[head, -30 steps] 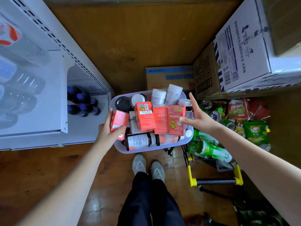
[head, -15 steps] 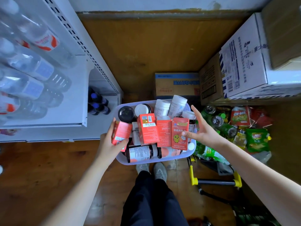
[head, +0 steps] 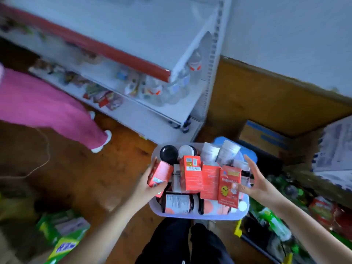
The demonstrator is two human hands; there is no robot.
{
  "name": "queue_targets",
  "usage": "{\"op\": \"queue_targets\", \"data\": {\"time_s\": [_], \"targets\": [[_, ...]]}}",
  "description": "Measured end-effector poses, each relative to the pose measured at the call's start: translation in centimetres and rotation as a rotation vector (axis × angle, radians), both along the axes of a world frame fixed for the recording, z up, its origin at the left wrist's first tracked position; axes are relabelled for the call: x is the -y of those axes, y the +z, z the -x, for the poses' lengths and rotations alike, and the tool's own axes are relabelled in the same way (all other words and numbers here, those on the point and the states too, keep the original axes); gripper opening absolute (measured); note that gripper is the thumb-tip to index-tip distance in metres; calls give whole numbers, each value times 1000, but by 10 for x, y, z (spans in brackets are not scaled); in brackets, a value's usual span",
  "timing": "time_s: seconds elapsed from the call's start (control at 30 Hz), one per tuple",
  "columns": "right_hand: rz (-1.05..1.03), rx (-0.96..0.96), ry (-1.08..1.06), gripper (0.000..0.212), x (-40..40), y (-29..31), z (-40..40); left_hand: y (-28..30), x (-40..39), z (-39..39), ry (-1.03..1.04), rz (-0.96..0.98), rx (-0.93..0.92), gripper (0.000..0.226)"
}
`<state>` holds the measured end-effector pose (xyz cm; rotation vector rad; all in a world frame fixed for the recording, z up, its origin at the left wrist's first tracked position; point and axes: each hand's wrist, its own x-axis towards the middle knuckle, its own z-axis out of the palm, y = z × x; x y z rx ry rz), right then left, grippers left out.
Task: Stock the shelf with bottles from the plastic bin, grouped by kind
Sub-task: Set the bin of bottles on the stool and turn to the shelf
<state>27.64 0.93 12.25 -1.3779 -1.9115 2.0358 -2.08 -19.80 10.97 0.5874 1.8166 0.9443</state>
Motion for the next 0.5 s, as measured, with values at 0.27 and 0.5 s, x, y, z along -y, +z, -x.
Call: {"op": "queue_targets", "data": {"time_s": [0.27,0.5], "targets": [[-88,8,365,112,54,27,115,28,157,24,324,41,-54,90],[-51,-7,600,115,126,39,233,39,271,56,577,40,-172,94]]}}
